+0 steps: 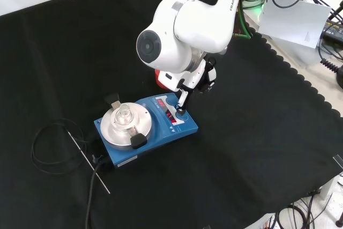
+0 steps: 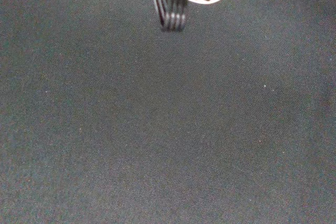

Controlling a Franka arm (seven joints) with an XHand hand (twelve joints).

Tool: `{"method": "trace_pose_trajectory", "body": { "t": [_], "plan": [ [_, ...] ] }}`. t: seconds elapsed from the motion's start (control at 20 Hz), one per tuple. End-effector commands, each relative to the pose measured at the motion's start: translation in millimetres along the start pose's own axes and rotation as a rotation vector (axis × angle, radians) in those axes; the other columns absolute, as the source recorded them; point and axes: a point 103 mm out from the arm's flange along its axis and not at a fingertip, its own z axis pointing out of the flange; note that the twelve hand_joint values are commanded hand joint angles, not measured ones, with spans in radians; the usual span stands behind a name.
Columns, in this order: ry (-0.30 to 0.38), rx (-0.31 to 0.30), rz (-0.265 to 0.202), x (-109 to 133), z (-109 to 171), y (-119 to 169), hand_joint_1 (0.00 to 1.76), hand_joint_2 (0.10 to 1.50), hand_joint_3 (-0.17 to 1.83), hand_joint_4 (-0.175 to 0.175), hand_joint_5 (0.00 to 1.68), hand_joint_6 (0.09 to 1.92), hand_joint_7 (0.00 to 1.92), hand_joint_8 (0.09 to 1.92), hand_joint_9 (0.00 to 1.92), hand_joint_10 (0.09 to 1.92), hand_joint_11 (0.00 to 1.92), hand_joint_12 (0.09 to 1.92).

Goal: Turn on the heater.

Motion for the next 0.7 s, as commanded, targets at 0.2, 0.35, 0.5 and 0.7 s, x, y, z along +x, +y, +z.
{"method": "trace_pose_trajectory", "body": {
  "t": [0.2,0.35,0.5,0.7],
  "plan": [
    [0.005,0.009,0.002,-4.3,3.6,-1.3,1.43,0.66,1.12,-0.036,0.33,0.42,1.40,1.64,1.54,1.51,1.05,1.38],
    [0.008,0.006,0.001,-5.3,3.9,-2.1,1.43,0.67,1.12,-0.037,0.33,0.42,1.40,1.64,1.54,1.51,1.05,1.38],
    [0.008,-0.001,0.001,-4.6,1.1,-4.9,1.43,0.66,1.12,-0.037,0.33,0.43,1.40,1.64,1.54,1.51,1.05,1.38],
    [0.017,-0.023,0.006,-9.3,-8.7,-16.7,1.43,0.66,1.12,-0.037,0.33,0.44,1.40,1.64,1.54,1.51,1.05,1.38]
  ]
}}
